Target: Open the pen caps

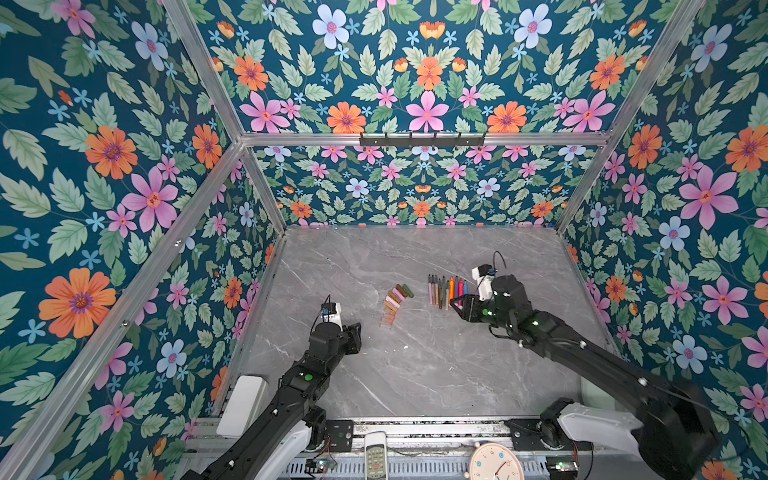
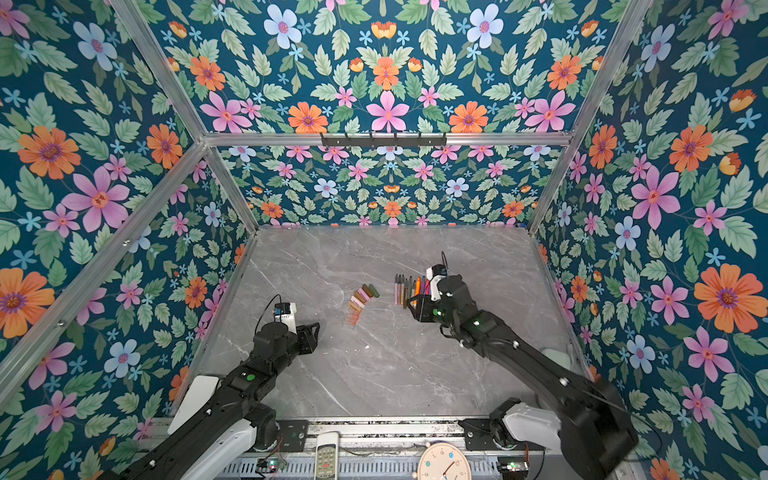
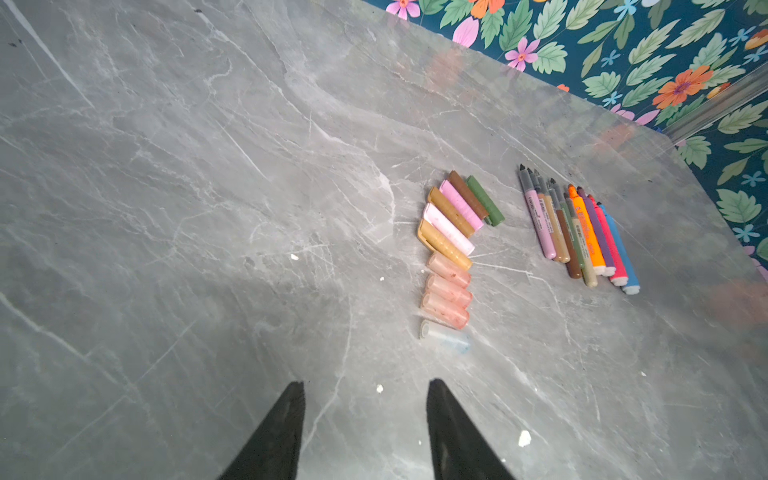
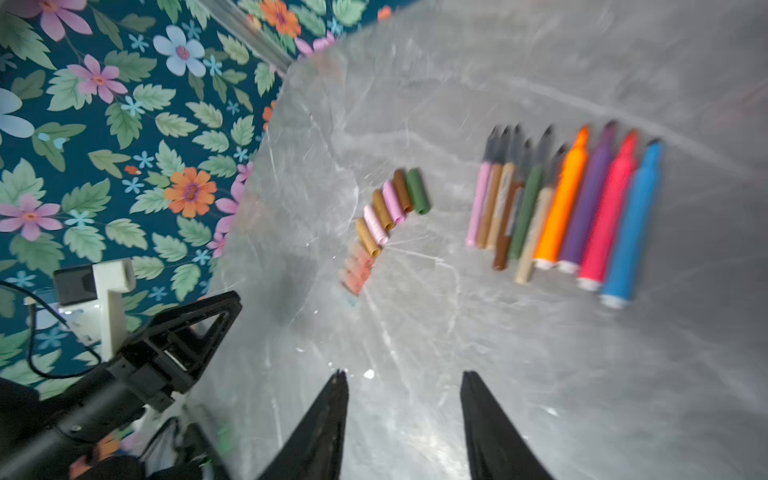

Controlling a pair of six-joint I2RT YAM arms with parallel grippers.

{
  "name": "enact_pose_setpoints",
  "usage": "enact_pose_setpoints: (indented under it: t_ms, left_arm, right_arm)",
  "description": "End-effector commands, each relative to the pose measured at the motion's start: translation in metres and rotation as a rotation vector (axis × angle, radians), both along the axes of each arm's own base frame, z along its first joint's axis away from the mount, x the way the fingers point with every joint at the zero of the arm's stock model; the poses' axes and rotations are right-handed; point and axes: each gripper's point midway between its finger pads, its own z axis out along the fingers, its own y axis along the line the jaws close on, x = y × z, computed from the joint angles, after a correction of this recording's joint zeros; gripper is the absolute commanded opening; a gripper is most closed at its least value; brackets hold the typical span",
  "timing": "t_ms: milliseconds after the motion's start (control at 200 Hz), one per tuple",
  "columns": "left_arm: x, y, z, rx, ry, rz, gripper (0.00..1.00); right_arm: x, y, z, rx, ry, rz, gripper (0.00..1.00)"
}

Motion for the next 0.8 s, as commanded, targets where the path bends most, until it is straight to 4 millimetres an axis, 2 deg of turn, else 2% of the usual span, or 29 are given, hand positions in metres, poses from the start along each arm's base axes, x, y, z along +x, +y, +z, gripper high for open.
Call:
enact_pose_setpoints:
  t_ms: [0,65,95,145,200,240,285,375,470,530,595,705,795]
  left_arm:
    - [0.01,0.002,0.018,-0.034,-0.085,0.039,0.74]
    - [0.017,0.005,0.03,-0.069,-0.143,0.075,0.92]
    - [0.02,0.006,0.036,-0.08,-0.169,0.093,0.98]
    - [0.027,0.009,0.05,-0.089,-0.227,0.115,1.0]
    - [0.033,0.012,0.063,-0.08,-0.294,0.139,1.0]
    - [0.037,0.018,0.073,-0.06,-0.347,0.168,1.0]
    - [0.04,0.027,0.08,-0.034,-0.406,0.214,1.0]
    - [0.037,0.046,0.088,0.03,-0.561,0.291,1.0]
    - [0.025,0.066,0.093,0.05,-0.68,0.384,1.0]
    - [0.029,0.075,0.089,0.109,-0.663,0.44,1.0]
    - [0.041,0.076,0.084,0.204,-0.607,0.459,1.0]
    - [0.057,0.068,0.088,0.318,-0.611,0.421,1.0]
    - [0.067,0.061,0.092,0.411,-0.643,0.388,1.0]
  right_arm:
    - [-0.008,-0.072,0.006,-0.304,-0.168,-0.177,0.62]
    - [-0.016,-0.097,0.024,-0.343,-0.268,-0.255,0.79]
    - [-0.02,-0.11,0.032,-0.358,-0.309,-0.302,0.88]
    - [-0.025,-0.131,0.042,-0.376,-0.368,-0.397,0.99]
    - [-0.03,-0.155,0.047,-0.39,-0.428,-0.515,0.99]
    - [-0.031,-0.162,0.048,-0.406,-0.491,-0.552,0.99]
    - [-0.031,-0.164,0.049,-0.453,-0.582,-0.548,0.99]
    - [-0.03,-0.166,0.039,-0.52,-0.691,-0.55,0.99]
    - [-0.025,-0.167,0.021,-0.553,-0.7,-0.55,0.99]
    - [-0.019,-0.171,0.007,-0.574,-0.668,-0.557,0.99]
    - [-0.012,-0.18,-0.007,-0.558,-0.622,-0.598,0.99]
    - [0.0,-0.202,-0.032,-0.486,-0.545,-0.668,0.99]
    - [0.007,-0.21,-0.04,-0.479,-0.535,-0.663,0.99]
